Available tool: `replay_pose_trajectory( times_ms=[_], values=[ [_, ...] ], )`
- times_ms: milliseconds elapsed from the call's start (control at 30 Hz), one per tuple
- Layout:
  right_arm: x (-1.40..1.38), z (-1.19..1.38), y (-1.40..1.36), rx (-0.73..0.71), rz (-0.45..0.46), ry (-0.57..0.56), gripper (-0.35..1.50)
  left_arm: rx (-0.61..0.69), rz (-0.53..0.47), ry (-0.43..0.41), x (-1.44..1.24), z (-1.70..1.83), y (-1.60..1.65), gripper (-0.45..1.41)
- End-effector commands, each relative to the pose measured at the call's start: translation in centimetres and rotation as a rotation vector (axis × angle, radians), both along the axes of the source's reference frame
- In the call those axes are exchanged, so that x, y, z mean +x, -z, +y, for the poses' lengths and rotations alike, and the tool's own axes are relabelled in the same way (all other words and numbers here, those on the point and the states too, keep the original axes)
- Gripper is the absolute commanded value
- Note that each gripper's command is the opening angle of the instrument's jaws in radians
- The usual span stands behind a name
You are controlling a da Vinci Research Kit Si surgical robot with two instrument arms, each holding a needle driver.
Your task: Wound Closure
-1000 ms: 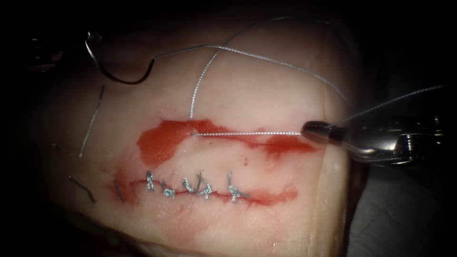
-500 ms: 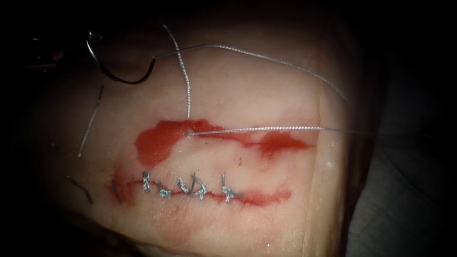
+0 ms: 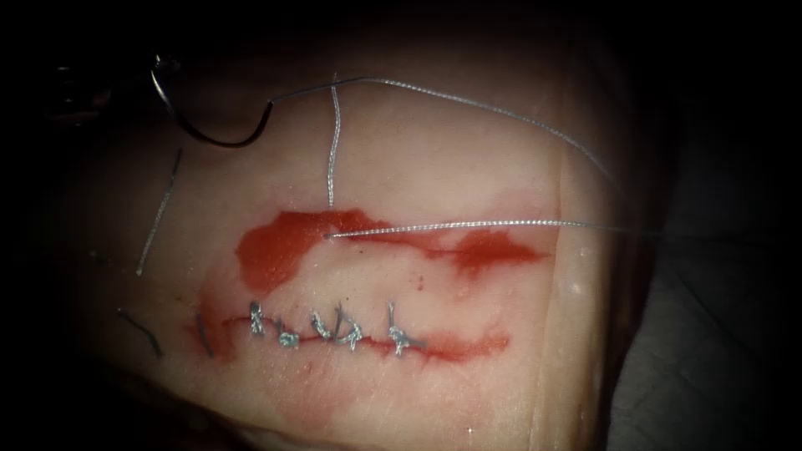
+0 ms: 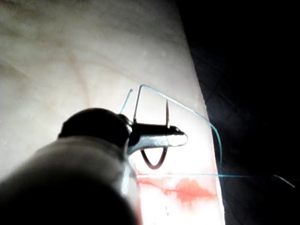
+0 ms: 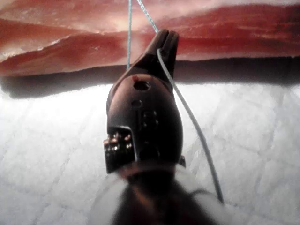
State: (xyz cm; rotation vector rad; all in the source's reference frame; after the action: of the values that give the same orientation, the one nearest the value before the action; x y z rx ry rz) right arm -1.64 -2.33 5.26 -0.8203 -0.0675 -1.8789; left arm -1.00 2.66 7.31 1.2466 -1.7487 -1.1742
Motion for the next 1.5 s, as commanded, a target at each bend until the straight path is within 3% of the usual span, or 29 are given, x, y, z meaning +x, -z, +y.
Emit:
replay_pose_trajectory(
  times_ms=[33,67,200,233,333,500,600,633,733,800,833,867,1033,1100,1133,1200,1267,1333,1367,1467,1500],
  values=[
    [0.15,-0.08,-0.04,-0.018,0.025,-0.015,-0.35,-0.002,0.000,0.001,-0.05,0.03,-0.05,-0.45],
    [0.15,-0.08,-0.04,-0.018,0.025,-0.015,-0.35,-0.002,0.000,0.001,-0.05,0.03,-0.05,-0.45],
    [0.35,-0.13,0.03,-0.148,0.032,-0.043,0.99,-0.002,-0.001,-0.001,-0.03,0.04,-0.06,-0.45],
    [0.41,-0.15,0.05,-0.178,0.034,-0.047,1.08,-0.014,0.000,0.000,-0.02,0.05,-0.07,-0.45],
    [0.61,-0.21,0.16,-0.221,0.105,-0.066,1.09,-0.049,0.038,0.038,0.02,0.08,-0.08,-0.45],
    [1.02,-0.37,0.38,-0.192,0.242,0.037,1.09,-0.150,0.186,0.135,0.17,0.18,-0.08,-0.45],
    [1.33,-0.55,0.50,-0.121,0.363,0.062,1.09,-0.229,0.298,0.166,0.26,0.22,-0.13,-0.45],
    [1.55,-0.70,0.57,-0.066,0.447,0.080,1.09,-0.242,0.356,0.177,0.30,0.24,-0.17,-0.45],
    [1.77,-0.85,0.63,-0.009,0.524,0.100,1.09,-0.296,0.430,0.172,0.32,0.24,-0.24,-0.45],
    [1.94,-0.98,0.69,0.040,0.592,0.130,1.11,-0.330,0.494,0.129,0.32,0.21,-0.32,-0.45],
    [2.10,-1.09,0.75,0.087,0.652,0.169,1.08,-0.453,0.588,0.013,0.28,0.15,-0.43,-0.45],
    [2.10,-1.09,0.75,0.087,0.652,0.169,1.08,-0.453,0.588,0.013,0.28,0.15,-0.43,-0.45],
    [2.37,-1.20,0.88,0.165,0.811,0.246,1.20,-0.812,0.732,-0.337,0.08,-0.16,-0.67,-0.45],
    [2.42,-1.20,0.91,0.163,0.961,0.291,1.30,-1.102,0.765,-0.581,-0.03,-0.42,-0.80,-0.45],
    [2.42,-1.20,0.91,0.163,0.961,0.291,1.30,-1.102,0.765,-0.581,-0.03,-0.42,-0.80,-0.45],
    [2.43,-1.19,0.90,0.139,1.014,0.282,1.31,-1.221,0.774,-0.690,-0.08,-0.54,-0.88,-0.45],
    [2.43,-1.16,0.88,0.127,1.003,0.231,1.36,-1.406,0.746,-0.715,-0.11,-0.57,-0.95,-0.45],
    [2.42,-1.14,0.85,0.118,0.989,0.205,1.31,-1.492,0.774,-0.699,-0.11,-0.54,-0.98,0.54],
    [2.41,-1.13,0.83,0.115,0.985,0.198,1.30,-1.525,0.797,-0.682,-0.09,-0.53,-0.98,0.76],
    [2.38,-1.11,0.80,0.115,0.984,0.198,1.30,-1.545,0.813,-0.666,-0.01,-0.50,-0.94,0.73],
    [2.36,-1.10,0.78,0.115,0.984,0.199,1.31,-1.555,0.807,-0.666,0.03,-0.49,-0.90,0.54]
  ],
)
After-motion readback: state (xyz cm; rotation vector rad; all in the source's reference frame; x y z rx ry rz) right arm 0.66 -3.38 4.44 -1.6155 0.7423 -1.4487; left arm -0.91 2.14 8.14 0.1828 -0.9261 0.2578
